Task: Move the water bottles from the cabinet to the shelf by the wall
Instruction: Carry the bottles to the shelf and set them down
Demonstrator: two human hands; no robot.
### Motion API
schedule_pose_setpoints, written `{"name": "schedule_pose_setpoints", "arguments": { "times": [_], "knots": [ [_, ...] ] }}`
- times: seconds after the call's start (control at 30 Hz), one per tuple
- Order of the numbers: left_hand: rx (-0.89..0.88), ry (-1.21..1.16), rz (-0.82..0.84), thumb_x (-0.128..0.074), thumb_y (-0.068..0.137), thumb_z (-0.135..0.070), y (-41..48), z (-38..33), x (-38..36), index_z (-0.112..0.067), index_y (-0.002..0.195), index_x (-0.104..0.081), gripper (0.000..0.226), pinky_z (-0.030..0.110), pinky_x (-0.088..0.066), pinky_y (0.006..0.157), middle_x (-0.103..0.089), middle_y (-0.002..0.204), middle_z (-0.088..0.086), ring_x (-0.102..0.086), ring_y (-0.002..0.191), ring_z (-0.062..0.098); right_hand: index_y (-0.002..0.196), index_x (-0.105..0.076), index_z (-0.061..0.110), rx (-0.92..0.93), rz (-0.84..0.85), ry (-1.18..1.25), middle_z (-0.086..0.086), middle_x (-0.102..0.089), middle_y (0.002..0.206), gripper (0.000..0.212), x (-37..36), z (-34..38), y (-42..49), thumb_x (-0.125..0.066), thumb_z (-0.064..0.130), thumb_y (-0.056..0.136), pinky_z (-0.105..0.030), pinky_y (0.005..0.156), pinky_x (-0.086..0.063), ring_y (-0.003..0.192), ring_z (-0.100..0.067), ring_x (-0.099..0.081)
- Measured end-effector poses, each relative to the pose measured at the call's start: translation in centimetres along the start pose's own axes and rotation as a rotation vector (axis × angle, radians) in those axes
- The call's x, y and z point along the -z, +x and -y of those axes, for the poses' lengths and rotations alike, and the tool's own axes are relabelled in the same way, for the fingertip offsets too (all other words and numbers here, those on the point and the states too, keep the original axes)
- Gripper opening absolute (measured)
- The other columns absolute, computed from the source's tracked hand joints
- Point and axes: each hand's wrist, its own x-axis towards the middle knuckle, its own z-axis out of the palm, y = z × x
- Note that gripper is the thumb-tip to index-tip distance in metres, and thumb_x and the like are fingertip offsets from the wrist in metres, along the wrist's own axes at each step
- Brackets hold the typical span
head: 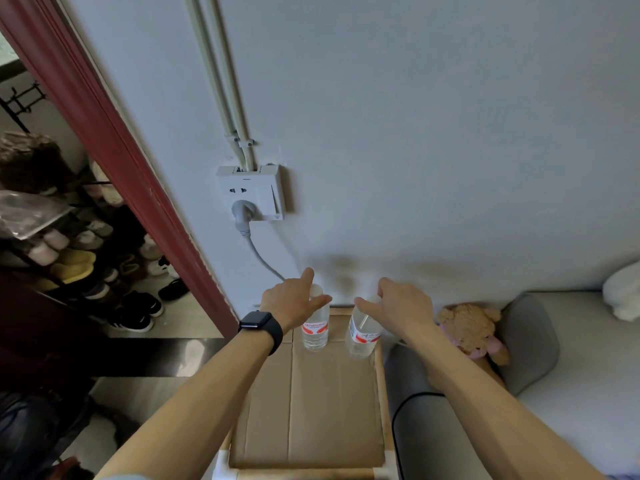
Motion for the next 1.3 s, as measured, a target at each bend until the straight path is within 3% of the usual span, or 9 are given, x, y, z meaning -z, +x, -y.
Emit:
{"name": "schedule_pose_setpoints", "arguments": {
  "times": [0.17, 0.33, 0.47, 0.6, 0.7, 0.8, 0.93, 1.1, 1.3],
  "knots": [
    [-0.009, -0.005, 0.001, -0.047, 0.093, -0.061, 0.1, -0.3, 0.0, -0.021, 0.098, -0.032, 0.044, 0.034, -0.042, 0.059, -0.059, 0.081, 0.000, -0.057, 0.074, 0.025, 0.095, -0.058, 0.018, -0.011, 0.014, -0.013, -0.005, -0.065, 0.096, 0.053, 0.3, 0.2, 0.3, -0.046, 0.068, 0.083, -0.033, 0.068, -0.042, 0.089, -0.028, -0.060],
    [-0.024, 0.015, -0.011, -0.047, 0.095, -0.058, -0.4, -0.2, 0.1, -0.021, 0.097, -0.031, 0.040, 0.035, -0.041, 0.060, -0.056, 0.078, -0.001, -0.056, 0.074, 0.026, 0.091, -0.050, 0.019, -0.004, 0.021, 0.021, -0.005, -0.062, 0.089, 0.045, 0.4, 0.6, -0.2, -0.046, 0.063, 0.086, -0.034, 0.066, -0.043, 0.081, -0.027, -0.055],
    [-0.065, 0.032, 0.022, -0.048, 0.094, -0.057, -0.5, 0.6, 0.5, -0.024, 0.106, -0.041, 0.035, 0.035, -0.042, 0.065, -0.060, 0.094, -0.002, -0.058, 0.082, 0.024, 0.094, -0.045, 0.020, 0.029, 0.065, 0.033, -0.003, -0.060, 0.090, 0.042, 0.3, 0.5, -0.9, -0.046, 0.061, 0.088, -0.035, 0.067, -0.043, 0.083, -0.028, -0.054],
    [-0.108, -0.064, 0.080, -0.049, 0.097, -0.044, -0.1, 1.5, 0.8, -0.036, 0.126, -0.049, 0.030, 0.038, -0.047, 0.083, -0.058, 0.120, -0.006, -0.056, 0.104, 0.019, 0.093, -0.044, 0.020, 0.001, 0.044, 0.075, -0.003, -0.059, 0.086, 0.042, 0.3, -0.1, -1.2, -0.047, 0.061, 0.087, -0.034, 0.066, -0.041, 0.079, -0.027, -0.053],
    [-0.161, -0.165, 0.108, -0.049, 0.098, -0.032, -0.2, 1.2, 0.9, -0.042, 0.127, -0.053, 0.030, 0.037, -0.045, 0.095, -0.055, 0.132, -0.012, -0.052, 0.116, 0.013, 0.093, -0.043, 0.021, -0.010, 0.046, 0.099, -0.001, -0.056, 0.083, 0.040, 0.4, -0.1, -1.1, -0.047, 0.061, 0.087, -0.034, 0.063, -0.040, 0.076, -0.024, -0.053],
    [-0.146, -0.119, 0.099, -0.048, 0.096, -0.039, -0.9, 0.3, 0.4, -0.046, 0.126, -0.052, 0.031, 0.035, -0.047, 0.089, -0.049, 0.132, -0.014, -0.056, 0.111, 0.013, 0.095, -0.041, 0.022, -0.003, 0.045, 0.099, -0.001, -0.057, 0.084, 0.039, 0.4, 0.1, -1.2, -0.046, 0.060, 0.089, -0.033, 0.062, -0.038, 0.076, -0.023, -0.053],
    [-0.094, 0.139, -0.038, -0.040, 0.091, -0.070, -1.5, -1.1, -0.2, -0.041, 0.116, -0.053, 0.041, 0.036, -0.052, 0.074, -0.051, 0.109, -0.006, -0.062, 0.084, 0.019, 0.099, -0.038, 0.024, 0.013, 0.042, 0.083, 0.001, -0.057, 0.090, 0.039, 0.2, 0.4, -1.4, -0.044, 0.062, 0.090, -0.033, 0.064, -0.038, 0.079, -0.023, -0.052],
    [-0.066, 0.217, -0.062, -0.036, 0.099, -0.058, -1.2, -1.9, -0.4, -0.027, 0.117, -0.045, 0.037, 0.033, -0.046, 0.063, -0.063, 0.082, -0.002, -0.060, 0.072, 0.022, 0.116, -0.048, 0.027, 0.020, 0.070, 0.096, 0.003, -0.062, 0.100, 0.050, -0.2, 0.4, -1.2, -0.042, 0.069, 0.089, -0.032, 0.069, -0.041, 0.081, -0.017, -0.053],
    [-0.214, 0.250, -0.042, -0.033, 0.101, -0.050, -0.8, -2.4, 0.0, -0.033, 0.125, -0.044, 0.031, 0.031, -0.042, 0.063, -0.063, 0.102, -0.003, -0.059, 0.073, 0.022, 0.109, -0.050, 0.030, 0.094, 0.231, 0.152, 0.001, -0.064, 0.100, 0.034, 0.7, -1.1, -0.6, -0.056, 0.052, 0.084, -0.036, 0.073, -0.050, 0.088, -0.022, -0.059]
  ]
}}
